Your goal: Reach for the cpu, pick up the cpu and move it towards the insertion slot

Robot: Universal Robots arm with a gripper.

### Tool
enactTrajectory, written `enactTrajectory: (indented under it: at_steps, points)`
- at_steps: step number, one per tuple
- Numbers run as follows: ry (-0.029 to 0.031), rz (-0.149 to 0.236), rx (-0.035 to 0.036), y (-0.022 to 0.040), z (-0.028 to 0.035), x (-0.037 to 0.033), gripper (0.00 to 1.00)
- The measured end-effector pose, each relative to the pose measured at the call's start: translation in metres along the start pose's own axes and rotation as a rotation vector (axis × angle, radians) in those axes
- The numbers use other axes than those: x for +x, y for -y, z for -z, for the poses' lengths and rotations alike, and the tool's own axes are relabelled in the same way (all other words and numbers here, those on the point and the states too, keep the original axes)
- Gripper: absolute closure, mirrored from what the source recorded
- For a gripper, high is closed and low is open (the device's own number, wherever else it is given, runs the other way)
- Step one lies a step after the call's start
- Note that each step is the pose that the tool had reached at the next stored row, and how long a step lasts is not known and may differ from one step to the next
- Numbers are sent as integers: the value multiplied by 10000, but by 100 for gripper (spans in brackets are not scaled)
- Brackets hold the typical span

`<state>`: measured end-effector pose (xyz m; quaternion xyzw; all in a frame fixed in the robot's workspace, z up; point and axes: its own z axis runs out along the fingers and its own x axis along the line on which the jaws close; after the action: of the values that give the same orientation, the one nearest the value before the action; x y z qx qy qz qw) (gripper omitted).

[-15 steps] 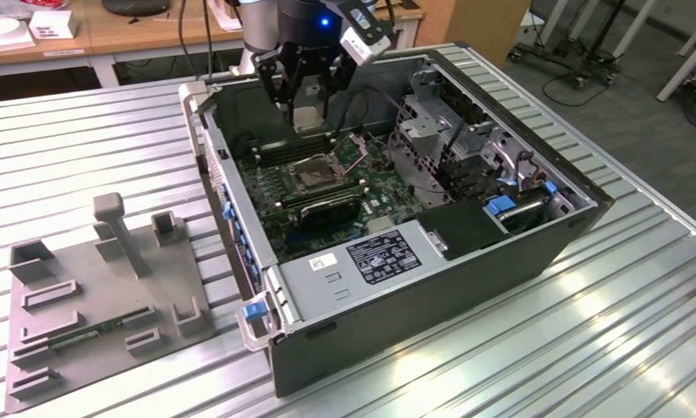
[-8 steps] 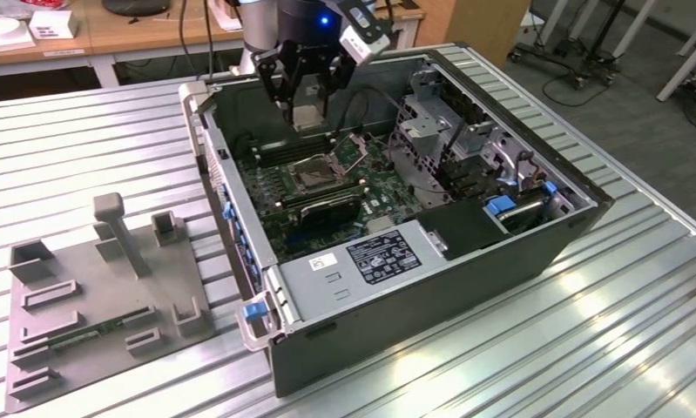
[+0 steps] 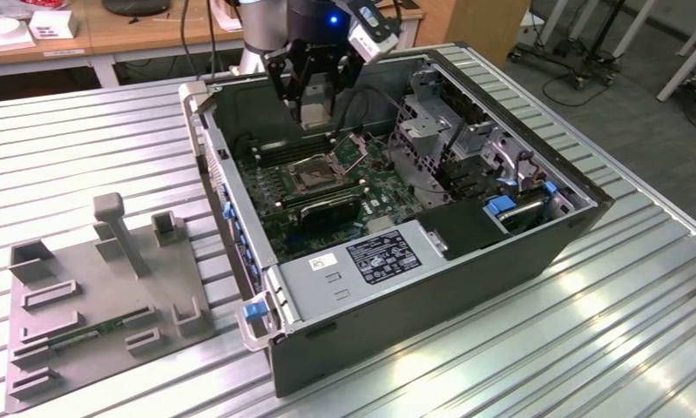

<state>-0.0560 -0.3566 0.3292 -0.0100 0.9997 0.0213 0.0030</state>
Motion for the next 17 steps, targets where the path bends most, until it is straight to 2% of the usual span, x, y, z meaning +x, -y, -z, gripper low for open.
enactTrajectory:
  at_steps: [12, 17]
  points:
    - [1, -1, -1, -3, 20, -2, 46]
    - [1, 0, -1, -30, 19, -2, 46]
